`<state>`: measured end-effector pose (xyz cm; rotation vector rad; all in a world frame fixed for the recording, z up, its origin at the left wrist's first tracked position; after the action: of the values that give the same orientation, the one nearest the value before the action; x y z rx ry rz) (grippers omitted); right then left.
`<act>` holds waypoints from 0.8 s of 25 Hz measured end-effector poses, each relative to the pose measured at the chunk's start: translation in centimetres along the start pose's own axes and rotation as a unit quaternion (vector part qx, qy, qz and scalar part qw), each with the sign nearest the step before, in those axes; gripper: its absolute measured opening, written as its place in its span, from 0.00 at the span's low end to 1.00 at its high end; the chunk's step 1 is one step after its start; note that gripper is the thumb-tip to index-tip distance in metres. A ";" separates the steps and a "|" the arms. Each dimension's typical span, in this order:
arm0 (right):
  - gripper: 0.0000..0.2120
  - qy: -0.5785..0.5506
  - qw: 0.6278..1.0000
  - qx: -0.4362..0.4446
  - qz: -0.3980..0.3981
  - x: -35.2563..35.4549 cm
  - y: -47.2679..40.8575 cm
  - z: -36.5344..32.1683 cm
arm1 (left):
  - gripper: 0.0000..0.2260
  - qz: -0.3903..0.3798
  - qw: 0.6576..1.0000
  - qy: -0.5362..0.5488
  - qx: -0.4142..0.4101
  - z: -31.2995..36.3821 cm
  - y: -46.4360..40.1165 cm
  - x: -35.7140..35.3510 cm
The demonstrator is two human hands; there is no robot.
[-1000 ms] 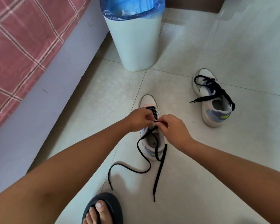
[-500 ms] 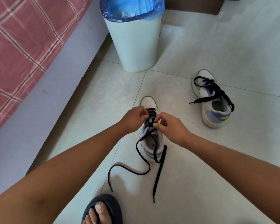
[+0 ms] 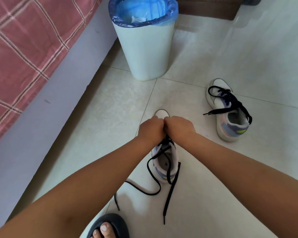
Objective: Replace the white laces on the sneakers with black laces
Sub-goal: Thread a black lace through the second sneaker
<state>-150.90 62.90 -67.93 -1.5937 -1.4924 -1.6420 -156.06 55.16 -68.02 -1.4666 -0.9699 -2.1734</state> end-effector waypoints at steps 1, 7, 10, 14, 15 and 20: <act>0.11 0.062 0.998 0.015 -0.013 0.4 -0.3 -0.6 | 0.08 -0.008 1.000 -0.004 0.016 0.3 -0.3 0.1; 0.14 0.155 0.980 0.115 -0.046 -0.3 0.1 -1.1 | 0.07 -0.013 0.999 0.004 0.032 0.2 -0.9 0.4; 0.12 0.120 0.980 0.147 0.054 -1.0 1.0 0.5 | 0.07 0.019 0.997 0.068 -0.019 -0.3 0.1 -0.8; 0.12 -0.009 0.984 0.141 0.107 -3.4 2.1 2.2 | 0.03 0.075 0.962 0.262 0.035 -1.8 1.5 -2.4; 0.07 -0.052 0.987 0.115 0.100 -3.7 1.9 2.2 | 0.03 0.077 0.955 0.282 0.043 -1.9 1.7 -2.6; 0.08 -0.261 0.962 0.003 0.084 -1.9 1.8 3.3 | 0.05 0.130 0.945 0.299 0.033 -2.2 2.4 -1.8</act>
<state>-147.35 64.45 -69.60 -2.1999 -1.5345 -1.1714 -155.28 51.77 -69.35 -0.7616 -0.5854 -2.1540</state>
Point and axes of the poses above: each hand's wrist, its own y-axis away from the middle knuckle, its own x-axis out of the back of the hand, z = x × y, the point moved 3 cm from there along -y, towards the middle knuckle, and after that the axes turned 1 degree about -z, right-handed, at the moved point
